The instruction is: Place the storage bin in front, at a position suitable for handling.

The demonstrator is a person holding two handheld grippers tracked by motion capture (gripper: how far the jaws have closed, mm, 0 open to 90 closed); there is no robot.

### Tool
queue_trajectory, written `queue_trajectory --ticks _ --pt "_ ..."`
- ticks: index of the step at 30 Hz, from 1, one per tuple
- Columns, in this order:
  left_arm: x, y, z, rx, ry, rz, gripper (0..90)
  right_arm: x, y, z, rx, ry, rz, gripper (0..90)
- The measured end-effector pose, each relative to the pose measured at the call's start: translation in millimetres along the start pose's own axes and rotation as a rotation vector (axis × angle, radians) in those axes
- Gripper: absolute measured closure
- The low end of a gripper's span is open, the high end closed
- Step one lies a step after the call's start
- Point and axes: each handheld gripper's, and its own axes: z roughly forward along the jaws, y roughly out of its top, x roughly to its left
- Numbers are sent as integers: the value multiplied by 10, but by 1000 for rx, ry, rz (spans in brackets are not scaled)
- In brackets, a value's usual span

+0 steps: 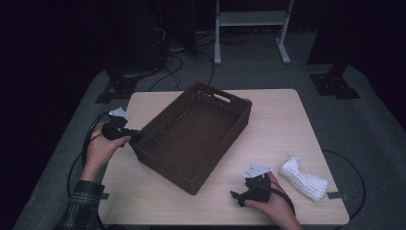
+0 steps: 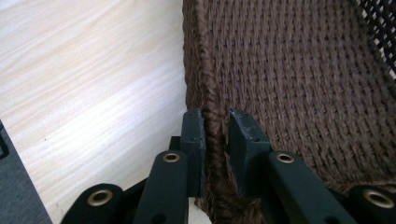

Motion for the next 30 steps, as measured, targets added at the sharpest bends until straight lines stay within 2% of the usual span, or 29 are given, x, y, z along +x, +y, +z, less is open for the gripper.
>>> queue_trajectory --ticks 6,9,10,13,15,16,17,18,19,21,23,25,30 --pt "-37 56 -97 -24 4 8 709 0 0 0 0 0 1 0" --pt "-98 118 -146 -35 -2 16 698 -2 0 1 -2 -2 -3 0" --pt "-123 135 -147 -35 -15 13 689 1 0 0 0 0 1 0" --pt "-212 192 -132 -9 -8 20 680 2 0 0 0 1 2 0" --pt "-268 229 -122 -8 -14 34 680 1 0 0 0 1 1 0" --pt "-303 252 -116 -4 -5 30 680 1 0 1 -2 0 1 0" --pt "-326 274 -112 10 5 47 680 -2 0 1 -3 -2 -3 0" --pt "-348 286 -109 9 9 42 680 0 0 1 -1 -1 0 0" --pt "-366 303 -107 -1 10 55 681 2 0 1 0 0 2 0" --pt "-425 334 -94 -9 3 49 682 1 0 1 -1 0 1 0" --pt "-465 362 -82 -10 2 61 686 2 0 1 0 0 2 0" --pt "-537 393 -58 -30 -28 62 687 1 0 1 -1 -1 2 0" --pt "-684 446 9 -22 -52 88 679 1 0 0 0 0 2 0"
